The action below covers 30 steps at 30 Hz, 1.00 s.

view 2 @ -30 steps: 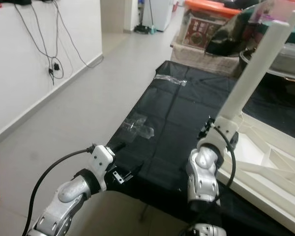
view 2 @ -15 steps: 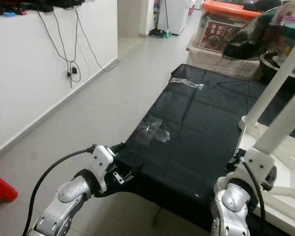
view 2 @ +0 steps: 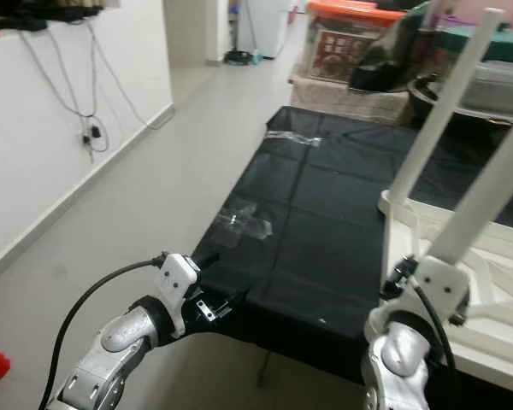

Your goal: Building children table

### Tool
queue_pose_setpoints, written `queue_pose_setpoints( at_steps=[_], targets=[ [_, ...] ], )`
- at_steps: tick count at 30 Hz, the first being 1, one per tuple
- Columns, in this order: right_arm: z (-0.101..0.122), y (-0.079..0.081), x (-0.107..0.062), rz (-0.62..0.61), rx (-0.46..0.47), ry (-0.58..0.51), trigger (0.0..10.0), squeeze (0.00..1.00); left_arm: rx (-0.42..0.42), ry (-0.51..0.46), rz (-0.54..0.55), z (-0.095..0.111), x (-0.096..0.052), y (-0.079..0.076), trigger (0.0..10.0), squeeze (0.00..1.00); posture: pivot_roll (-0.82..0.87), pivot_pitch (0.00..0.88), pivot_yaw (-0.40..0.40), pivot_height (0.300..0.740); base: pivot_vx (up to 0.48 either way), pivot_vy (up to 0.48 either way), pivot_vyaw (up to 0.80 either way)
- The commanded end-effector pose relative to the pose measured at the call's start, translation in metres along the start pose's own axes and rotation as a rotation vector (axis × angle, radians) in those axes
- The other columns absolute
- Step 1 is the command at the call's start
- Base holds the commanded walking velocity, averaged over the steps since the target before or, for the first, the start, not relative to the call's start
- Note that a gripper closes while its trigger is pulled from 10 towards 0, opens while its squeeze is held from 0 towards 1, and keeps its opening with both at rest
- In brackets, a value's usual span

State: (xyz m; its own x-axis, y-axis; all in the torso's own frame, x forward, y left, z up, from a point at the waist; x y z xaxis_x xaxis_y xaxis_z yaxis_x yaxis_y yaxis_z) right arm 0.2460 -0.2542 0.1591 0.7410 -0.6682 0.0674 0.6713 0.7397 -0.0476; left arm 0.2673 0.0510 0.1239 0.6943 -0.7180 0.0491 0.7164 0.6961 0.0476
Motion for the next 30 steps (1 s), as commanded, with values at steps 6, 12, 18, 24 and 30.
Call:
queue_pose_setpoints(
  at_steps=[6,12,18,24,30],
  targets=[
    [0.024,-0.001,0.019,-0.007,0.040,-0.102,10.0,0.00,-0.005,0.018,-0.012,-0.001,-0.001,-0.001,10.0,0.00,0.05,0.000,-0.044,0.740,0.000,0.000,0.00],
    [0.018,0.014,0.009,0.080,0.015,-0.086,10.0,0.00,-0.002,0.020,-0.010,-0.001,-0.001,0.000,10.0,0.00,0.06,0.000,-0.052,0.740,0.000,0.000,0.00],
    [0.003,0.010,-0.012,0.147,0.017,-0.046,10.0,0.00,-0.004,0.024,-0.010,-0.001,-0.001,0.000,10.0,0.00,0.05,0.000,-0.049,0.740,0.000,0.000,0.00],
    [-0.007,-0.005,-0.033,0.274,0.047,-0.003,10.0,0.00,-0.007,0.027,-0.015,-0.002,-0.001,0.000,10.0,0.00,0.04,0.000,-0.040,0.740,0.000,0.000,0.00],
    [-0.014,-0.015,-0.048,0.340,0.028,0.033,10.0,0.00,-0.006,0.030,-0.016,-0.002,-0.001,0.001,10.0,0.00,0.03,0.000,-0.034,0.740,0.000,0.000,0.00]
  ],
)
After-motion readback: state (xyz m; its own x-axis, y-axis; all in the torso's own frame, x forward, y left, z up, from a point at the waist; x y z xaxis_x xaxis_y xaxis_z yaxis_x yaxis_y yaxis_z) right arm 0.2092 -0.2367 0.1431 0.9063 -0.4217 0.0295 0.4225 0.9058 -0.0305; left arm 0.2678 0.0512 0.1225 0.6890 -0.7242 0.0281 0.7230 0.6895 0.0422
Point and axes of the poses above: a point about 5 cm out from each wrist's last joint towards the gripper, its own x axis pointing out of the wrist towards the gripper, its own z axis along the axis of the wrist's last joint, y = z × x, the point moved 1 cm from there along x, pointing out of the wrist towards the gripper, and after that the axes turned 3 degrees about -x, right-handed, at the moved point
